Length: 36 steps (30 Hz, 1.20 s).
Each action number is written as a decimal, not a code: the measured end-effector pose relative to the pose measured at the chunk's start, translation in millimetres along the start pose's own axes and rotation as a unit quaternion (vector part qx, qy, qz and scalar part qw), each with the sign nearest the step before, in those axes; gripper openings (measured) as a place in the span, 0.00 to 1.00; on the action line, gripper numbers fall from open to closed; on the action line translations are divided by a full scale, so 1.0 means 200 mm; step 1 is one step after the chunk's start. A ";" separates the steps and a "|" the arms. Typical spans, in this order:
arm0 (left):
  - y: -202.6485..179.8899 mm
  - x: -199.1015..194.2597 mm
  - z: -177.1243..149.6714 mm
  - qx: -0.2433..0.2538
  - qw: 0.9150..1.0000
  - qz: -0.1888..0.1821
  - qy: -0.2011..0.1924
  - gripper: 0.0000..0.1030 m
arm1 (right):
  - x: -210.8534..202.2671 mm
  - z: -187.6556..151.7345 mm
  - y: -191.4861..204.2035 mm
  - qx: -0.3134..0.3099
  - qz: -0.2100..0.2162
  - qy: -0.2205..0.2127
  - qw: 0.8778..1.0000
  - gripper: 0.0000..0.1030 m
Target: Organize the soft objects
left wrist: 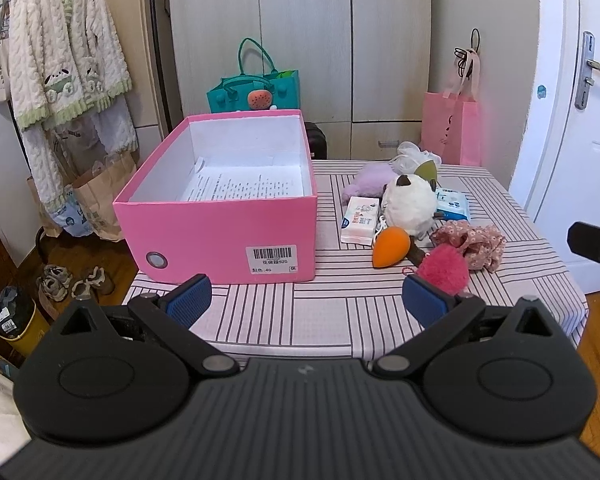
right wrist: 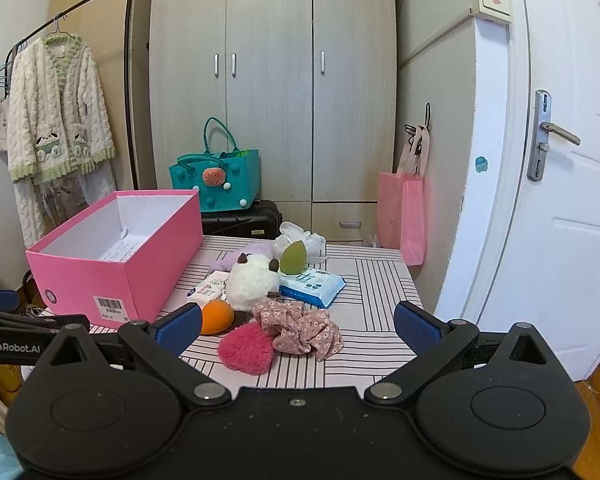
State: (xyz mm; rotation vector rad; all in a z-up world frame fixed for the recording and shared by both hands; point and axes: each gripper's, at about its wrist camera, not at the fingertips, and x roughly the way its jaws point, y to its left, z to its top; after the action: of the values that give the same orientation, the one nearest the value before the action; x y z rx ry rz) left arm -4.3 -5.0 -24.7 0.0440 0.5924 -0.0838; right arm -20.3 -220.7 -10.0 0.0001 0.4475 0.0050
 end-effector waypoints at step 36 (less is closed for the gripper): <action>-0.12 0.21 0.13 0.040 0.992 -0.118 -0.001 1.00 | 0.30 0.03 -0.24 0.025 0.075 -0.007 0.997 1.00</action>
State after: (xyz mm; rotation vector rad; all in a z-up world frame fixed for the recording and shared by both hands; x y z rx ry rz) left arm 43.0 -32.6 -28.0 0.0521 0.5910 -0.3383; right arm 36.9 -268.4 -31.3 0.0833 0.4319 0.1409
